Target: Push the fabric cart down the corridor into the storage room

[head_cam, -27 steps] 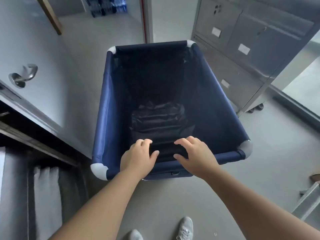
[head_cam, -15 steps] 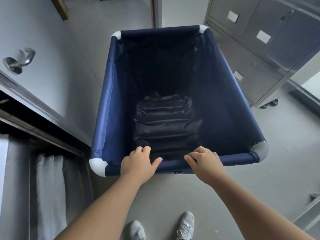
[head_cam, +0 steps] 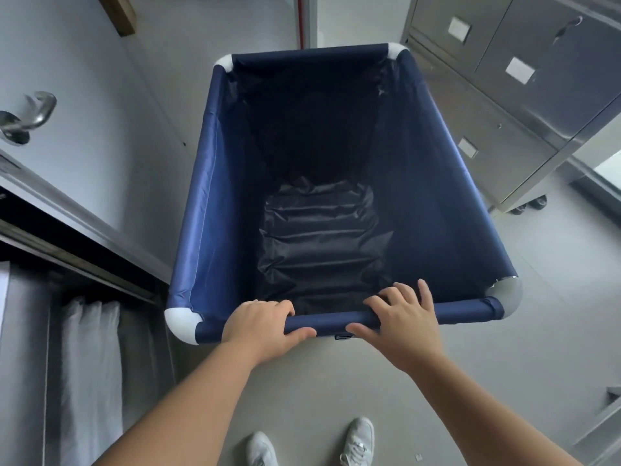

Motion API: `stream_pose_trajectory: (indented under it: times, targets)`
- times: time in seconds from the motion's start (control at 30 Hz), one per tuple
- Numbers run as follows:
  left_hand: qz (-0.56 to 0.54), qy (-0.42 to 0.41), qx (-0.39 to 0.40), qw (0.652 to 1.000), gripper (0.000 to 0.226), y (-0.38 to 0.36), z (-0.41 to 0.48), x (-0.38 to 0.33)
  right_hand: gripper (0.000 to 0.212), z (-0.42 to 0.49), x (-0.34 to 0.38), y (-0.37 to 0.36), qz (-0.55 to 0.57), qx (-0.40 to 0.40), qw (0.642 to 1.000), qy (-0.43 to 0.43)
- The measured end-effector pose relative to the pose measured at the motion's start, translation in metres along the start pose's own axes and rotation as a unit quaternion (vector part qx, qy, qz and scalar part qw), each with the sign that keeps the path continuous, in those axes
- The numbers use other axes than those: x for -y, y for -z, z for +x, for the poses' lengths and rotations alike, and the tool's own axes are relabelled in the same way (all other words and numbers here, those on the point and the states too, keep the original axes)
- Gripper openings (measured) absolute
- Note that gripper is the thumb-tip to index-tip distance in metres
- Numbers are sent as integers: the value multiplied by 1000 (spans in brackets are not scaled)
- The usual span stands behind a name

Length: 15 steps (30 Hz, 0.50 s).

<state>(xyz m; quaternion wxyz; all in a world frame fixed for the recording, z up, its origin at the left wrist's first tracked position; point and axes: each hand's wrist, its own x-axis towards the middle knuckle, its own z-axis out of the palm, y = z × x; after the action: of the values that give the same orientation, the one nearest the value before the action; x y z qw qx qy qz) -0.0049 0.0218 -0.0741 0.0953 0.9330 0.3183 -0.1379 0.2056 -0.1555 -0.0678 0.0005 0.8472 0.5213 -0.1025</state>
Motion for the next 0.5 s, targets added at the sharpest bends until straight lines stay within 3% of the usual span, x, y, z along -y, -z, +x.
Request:
stream_pose_trajectory:
  times: [0.17,0.33,0.5]
  targets:
    - [-40,46,-18,998,91,0,9,-4,95,16,-4,1,7,23,999,-33]
    - [-55,76,11,996,127,3,18,-6,102,32,-11,4,18,23,1000,-13]
    - [-14,108,20,994,128,3,19,-17,98,37,-22,7,-5,19,1000,4]
